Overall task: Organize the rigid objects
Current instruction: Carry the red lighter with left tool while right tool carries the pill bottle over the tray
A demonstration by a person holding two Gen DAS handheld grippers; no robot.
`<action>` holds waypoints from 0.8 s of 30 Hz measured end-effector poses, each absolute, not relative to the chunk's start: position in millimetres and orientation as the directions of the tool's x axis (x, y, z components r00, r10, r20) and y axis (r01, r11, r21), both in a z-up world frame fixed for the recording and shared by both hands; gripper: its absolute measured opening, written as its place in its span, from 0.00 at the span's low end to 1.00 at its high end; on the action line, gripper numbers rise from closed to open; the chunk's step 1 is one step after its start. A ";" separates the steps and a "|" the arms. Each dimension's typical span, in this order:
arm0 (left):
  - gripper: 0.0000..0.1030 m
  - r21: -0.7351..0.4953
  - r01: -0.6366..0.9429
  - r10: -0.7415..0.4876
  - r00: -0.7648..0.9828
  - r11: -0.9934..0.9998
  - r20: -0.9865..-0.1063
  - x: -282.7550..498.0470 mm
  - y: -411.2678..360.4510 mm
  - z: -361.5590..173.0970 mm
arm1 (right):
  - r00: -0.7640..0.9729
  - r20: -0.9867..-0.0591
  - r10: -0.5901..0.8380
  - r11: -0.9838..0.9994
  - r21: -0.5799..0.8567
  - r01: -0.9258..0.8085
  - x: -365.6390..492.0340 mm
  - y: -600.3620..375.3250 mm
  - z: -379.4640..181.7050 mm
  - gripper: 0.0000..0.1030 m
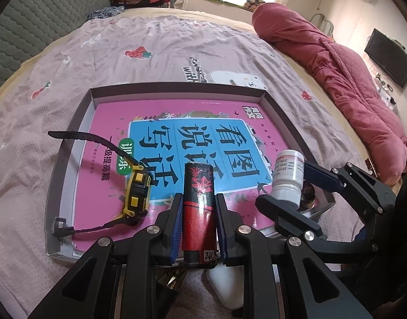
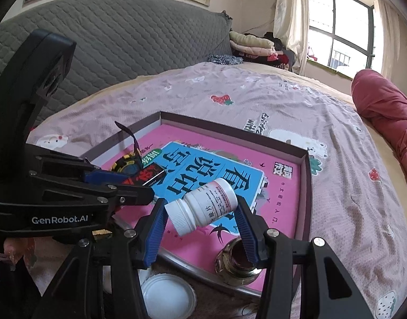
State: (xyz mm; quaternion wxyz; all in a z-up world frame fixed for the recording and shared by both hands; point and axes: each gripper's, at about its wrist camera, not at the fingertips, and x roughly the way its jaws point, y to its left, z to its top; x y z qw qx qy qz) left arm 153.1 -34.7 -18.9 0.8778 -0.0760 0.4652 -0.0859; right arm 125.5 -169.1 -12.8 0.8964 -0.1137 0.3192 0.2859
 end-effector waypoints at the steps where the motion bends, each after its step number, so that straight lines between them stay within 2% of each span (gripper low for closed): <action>1: 0.22 -0.213 0.080 -0.221 0.553 0.974 -0.803 153.3 -34.6 -19.0 | 0.634 -0.639 0.436 0.812 -0.025 -0.583 125.5 -168.6 -13.6 0.50; 24: 0.19 -0.206 0.081 -0.218 0.520 0.975 -0.826 160.4 -39.9 -33.7 | 0.614 -0.677 0.406 0.803 -0.056 -0.593 130.8 -161.9 -25.0 0.50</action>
